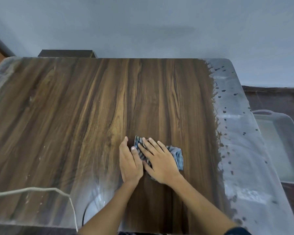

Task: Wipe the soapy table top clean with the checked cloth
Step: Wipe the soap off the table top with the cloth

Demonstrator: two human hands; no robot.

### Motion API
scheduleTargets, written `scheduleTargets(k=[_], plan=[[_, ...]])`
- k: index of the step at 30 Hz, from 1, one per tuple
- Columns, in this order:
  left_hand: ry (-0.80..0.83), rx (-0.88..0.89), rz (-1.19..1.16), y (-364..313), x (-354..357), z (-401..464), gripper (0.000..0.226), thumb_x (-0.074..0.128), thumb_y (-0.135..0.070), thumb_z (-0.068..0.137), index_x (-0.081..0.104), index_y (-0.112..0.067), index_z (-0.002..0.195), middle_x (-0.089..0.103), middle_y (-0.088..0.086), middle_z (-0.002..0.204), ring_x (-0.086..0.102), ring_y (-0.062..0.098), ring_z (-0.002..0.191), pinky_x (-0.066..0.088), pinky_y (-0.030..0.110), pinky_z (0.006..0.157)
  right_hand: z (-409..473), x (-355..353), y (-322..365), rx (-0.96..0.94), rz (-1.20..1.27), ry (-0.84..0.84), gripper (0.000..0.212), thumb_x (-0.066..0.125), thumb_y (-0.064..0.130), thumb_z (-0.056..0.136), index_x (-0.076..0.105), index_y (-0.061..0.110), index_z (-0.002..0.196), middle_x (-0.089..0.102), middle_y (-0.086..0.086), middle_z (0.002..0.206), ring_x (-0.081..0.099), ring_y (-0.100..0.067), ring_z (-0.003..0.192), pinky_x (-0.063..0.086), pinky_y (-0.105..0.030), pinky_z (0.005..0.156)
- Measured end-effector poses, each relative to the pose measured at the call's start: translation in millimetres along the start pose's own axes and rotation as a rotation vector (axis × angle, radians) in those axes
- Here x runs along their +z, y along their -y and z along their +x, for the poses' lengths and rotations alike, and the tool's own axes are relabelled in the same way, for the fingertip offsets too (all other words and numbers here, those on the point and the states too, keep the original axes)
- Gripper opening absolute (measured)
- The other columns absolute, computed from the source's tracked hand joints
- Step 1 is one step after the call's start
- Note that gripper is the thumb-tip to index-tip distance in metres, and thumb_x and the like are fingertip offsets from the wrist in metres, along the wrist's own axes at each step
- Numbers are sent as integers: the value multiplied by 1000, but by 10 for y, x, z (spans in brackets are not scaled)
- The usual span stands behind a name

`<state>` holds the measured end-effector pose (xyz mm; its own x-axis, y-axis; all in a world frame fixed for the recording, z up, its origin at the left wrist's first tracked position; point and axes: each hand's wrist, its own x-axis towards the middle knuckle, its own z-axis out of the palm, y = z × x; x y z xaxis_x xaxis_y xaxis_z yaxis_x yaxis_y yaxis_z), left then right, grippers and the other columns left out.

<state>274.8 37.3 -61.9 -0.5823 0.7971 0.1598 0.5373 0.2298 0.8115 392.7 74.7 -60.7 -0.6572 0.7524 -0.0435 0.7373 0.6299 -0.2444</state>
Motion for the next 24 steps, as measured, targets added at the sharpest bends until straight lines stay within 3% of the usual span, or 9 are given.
scheduleTargets(k=[4, 7, 10, 13, 16, 20, 24], plan=[[145, 104, 178, 59, -41, -172, 58, 20, -40, 95, 45, -5, 134, 51, 9, 136, 39, 22, 132, 32, 39, 110, -834, -32, -186, 73, -50, 37, 49, 24, 50, 97, 25, 38, 144, 25, 4, 153, 22, -17, 141, 11, -36, 113], [242, 192, 330, 121, -52, -284, 59, 17, -39, 94, 45, -7, 136, 45, 5, 142, 30, 18, 137, 24, 35, 114, -1197, -133, -580, 251, -86, 16, 51, 15, 52, 98, 26, 37, 145, 21, 3, 153, 20, -22, 142, 6, -40, 114], [277, 195, 422, 133, -64, -424, 62, 11, -39, 93, 40, -8, 138, 37, 2, 147, 21, 9, 139, 17, 28, 115, -965, -232, -923, 496, -89, -56, 59, 12, 54, 95, 31, 29, 144, 25, -5, 153, 20, -31, 141, 2, -42, 114], [292, 168, 417, 137, -119, -562, 64, 8, -41, 92, 36, -10, 141, 33, 0, 149, 15, 3, 137, 12, 23, 114, -452, -254, -850, 660, -38, -42, 58, 15, 53, 96, 16, 29, 148, 10, -9, 157, 2, -32, 144, -2, -48, 115], [298, 159, 394, 147, -185, -680, 62, 10, -39, 93, 35, -10, 141, 34, -1, 148, 16, 2, 136, 12, 22, 114, -260, -168, -472, 524, -10, -34, 54, 21, 49, 98, 10, 33, 148, 3, -7, 158, -1, -29, 144, -6, -46, 114], [279, 141, 336, 177, -248, -786, 54, 19, -33, 95, 41, -9, 139, 40, 2, 145, 29, 10, 136, 21, 26, 112, -761, 19, 105, 195, 6, -34, 48, 25, 48, 98, 28, 35, 144, 18, -3, 156, 13, -25, 144, 1, -44, 116], [269, 142, 333, 171, -288, -896, 53, 20, -32, 95, 43, -10, 137, 42, 1, 144, 32, 11, 136, 26, 27, 112, -1569, 133, 189, 83, -40, -16, 45, 25, 51, 98, 37, 39, 139, 27, 2, 153, 22, -22, 141, 13, -45, 113]])
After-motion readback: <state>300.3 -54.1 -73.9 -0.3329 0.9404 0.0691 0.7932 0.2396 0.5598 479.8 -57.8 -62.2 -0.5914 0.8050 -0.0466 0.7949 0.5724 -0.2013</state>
